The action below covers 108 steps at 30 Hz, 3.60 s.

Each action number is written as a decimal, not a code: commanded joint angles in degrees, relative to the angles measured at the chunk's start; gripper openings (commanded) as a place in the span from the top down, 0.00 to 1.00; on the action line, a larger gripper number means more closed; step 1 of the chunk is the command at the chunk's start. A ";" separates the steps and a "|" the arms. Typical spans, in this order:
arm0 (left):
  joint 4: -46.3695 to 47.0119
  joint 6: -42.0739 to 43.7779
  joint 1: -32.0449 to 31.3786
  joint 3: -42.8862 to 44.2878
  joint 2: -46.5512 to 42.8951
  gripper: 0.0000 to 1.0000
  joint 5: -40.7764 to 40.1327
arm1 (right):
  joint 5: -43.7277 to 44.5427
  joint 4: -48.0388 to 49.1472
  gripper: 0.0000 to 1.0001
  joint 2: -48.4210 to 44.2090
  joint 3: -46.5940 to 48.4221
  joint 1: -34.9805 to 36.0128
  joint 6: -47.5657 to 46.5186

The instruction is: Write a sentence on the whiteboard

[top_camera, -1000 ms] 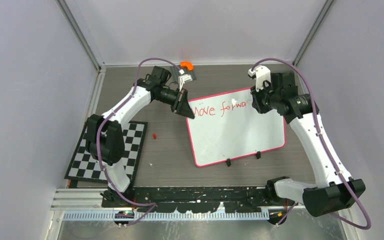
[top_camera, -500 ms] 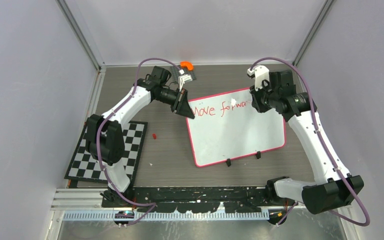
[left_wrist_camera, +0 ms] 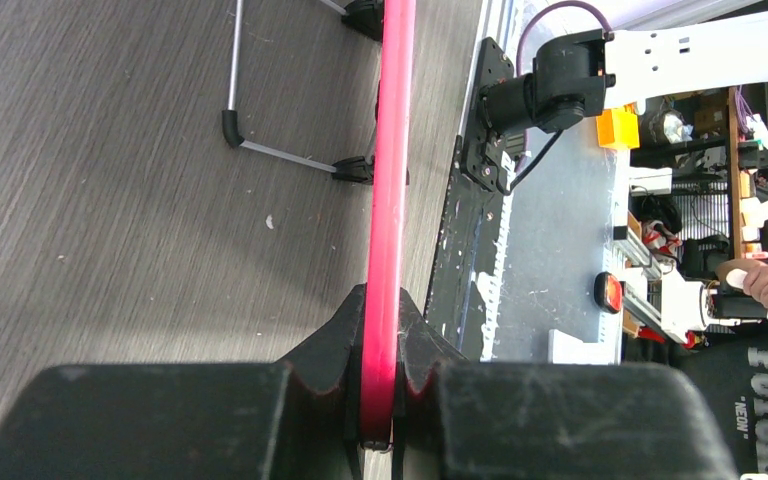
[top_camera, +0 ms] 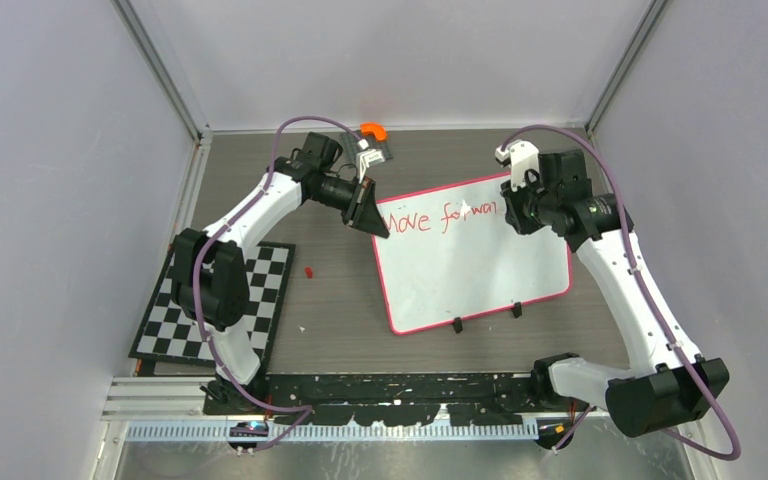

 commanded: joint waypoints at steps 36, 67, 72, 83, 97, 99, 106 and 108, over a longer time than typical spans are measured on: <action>-0.28 -0.51 -0.84 2.31 0.62 1.00 -1.37 | 1.94 -1.63 1.00 -1.89 4.69 -1.59 -0.74; 0.64 -1.51 -0.92 2.31 0.73 1.00 -0.44 | 0.73 2.09 1.00 2.84 6.48 -1.62 -0.08; 0.55 -1.50 -0.92 2.38 0.73 1.00 -0.51 | 0.29 1.56 1.00 2.03 5.44 -1.62 -0.53; 0.40 -1.40 -0.92 2.31 0.72 1.00 -0.64 | 1.30 0.85 1.00 0.26 1.99 -1.64 -1.11; 0.26 -1.39 -0.92 2.32 0.73 1.00 -0.80 | 4.33 1.20 1.00 1.24 3.85 -2.51 -2.67; 0.29 -1.41 -0.92 2.40 0.65 1.00 -0.79 | 4.17 1.38 1.00 2.04 5.19 -2.59 -2.81; 0.12 -1.25 -0.92 2.49 0.73 1.00 -0.71 | 3.68 2.01 1.00 4.51 8.27 -2.64 -2.77; 0.07 -1.19 -0.92 2.62 0.90 1.00 -0.69 | 3.76 2.18 1.00 5.28 9.18 -2.70 -2.93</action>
